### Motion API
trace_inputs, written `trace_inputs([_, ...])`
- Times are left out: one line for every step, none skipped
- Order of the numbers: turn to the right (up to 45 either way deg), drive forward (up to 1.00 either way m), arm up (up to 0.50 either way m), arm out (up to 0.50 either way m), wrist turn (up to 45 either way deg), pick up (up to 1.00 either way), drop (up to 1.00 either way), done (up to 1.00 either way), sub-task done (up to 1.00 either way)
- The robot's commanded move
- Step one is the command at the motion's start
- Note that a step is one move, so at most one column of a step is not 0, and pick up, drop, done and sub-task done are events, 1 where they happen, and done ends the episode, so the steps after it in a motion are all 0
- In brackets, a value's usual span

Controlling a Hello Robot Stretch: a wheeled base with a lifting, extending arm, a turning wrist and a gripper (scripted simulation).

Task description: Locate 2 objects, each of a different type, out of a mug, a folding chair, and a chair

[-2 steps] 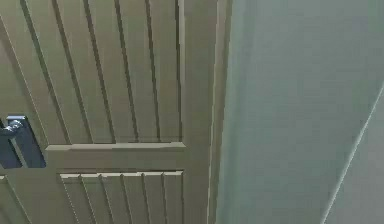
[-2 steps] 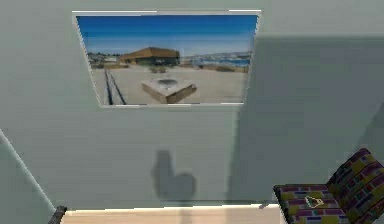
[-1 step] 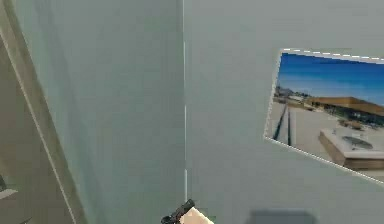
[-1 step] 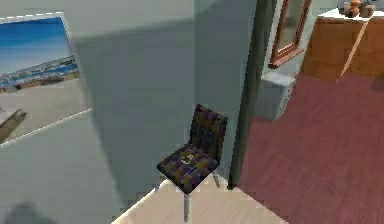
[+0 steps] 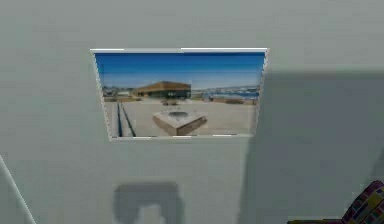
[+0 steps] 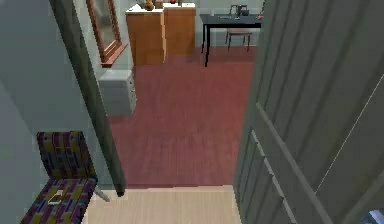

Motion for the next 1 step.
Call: trace_inputs([45.0, 0.0, 0.0, 0.0, 0.0, 0.0, 0.0, 0.0, 0.0])
